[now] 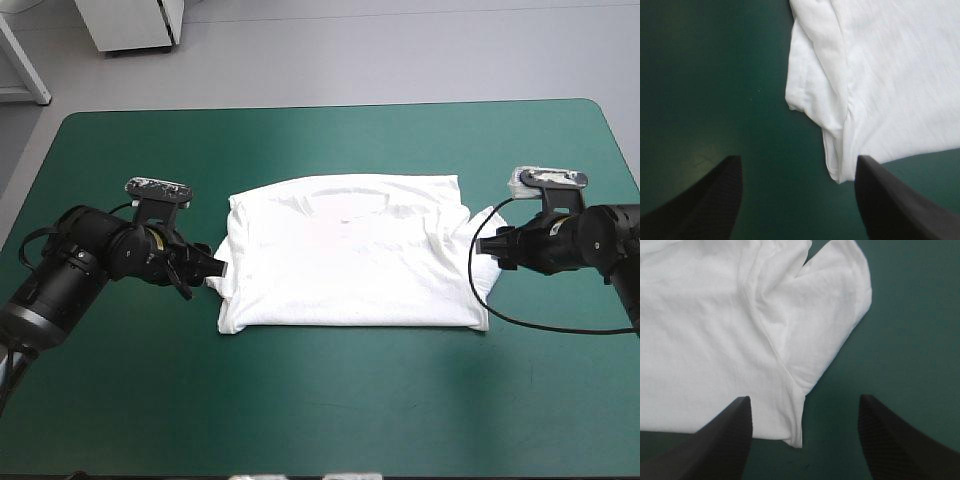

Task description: Fold the cloth

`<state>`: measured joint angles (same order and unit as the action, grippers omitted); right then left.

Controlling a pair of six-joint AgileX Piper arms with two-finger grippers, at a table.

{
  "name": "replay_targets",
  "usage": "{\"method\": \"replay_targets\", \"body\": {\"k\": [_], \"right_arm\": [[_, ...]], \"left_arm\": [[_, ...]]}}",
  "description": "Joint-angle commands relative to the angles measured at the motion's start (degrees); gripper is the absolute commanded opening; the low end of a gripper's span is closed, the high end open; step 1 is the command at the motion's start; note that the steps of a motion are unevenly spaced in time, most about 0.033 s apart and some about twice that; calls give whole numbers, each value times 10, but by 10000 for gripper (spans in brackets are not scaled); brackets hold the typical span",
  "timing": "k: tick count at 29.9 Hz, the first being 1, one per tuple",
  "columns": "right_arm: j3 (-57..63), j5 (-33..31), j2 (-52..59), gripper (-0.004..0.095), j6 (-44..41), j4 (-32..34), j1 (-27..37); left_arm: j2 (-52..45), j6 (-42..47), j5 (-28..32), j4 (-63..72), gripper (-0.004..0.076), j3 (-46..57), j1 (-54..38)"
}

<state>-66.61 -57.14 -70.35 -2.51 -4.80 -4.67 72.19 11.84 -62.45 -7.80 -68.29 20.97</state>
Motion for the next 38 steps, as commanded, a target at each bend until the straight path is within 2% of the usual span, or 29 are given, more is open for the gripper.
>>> {"method": "replay_targets", "body": {"k": [1,8,23,26,28,30,33,38], "right_arm": [[-45,3,16,576,-14,14,0],[-48,3,16,576,-19,16,0],[-48,3,9,552,-23,34,0],[-48,3,6,552,-23,39,0],[-48,3,5,552,-23,41,0],[-48,3,5,549,-23,43,0],[-48,3,5,549,-23,43,0],[-48,3,5,531,-25,43,0]], "left_arm": [[2,19,13,19,475,-22,-20],[88,-47,42,98,475,-24,-98],[257,-59,112,103,463,-24,-98],[275,-59,127,114,405,-24,-98],[280,-59,131,115,331,-24,-97],[281,-59,132,117,221,-24,-97],[281,-59,132,117,-14,-24,-97],[276,-65,129,117,-10,-26,-97]]}}
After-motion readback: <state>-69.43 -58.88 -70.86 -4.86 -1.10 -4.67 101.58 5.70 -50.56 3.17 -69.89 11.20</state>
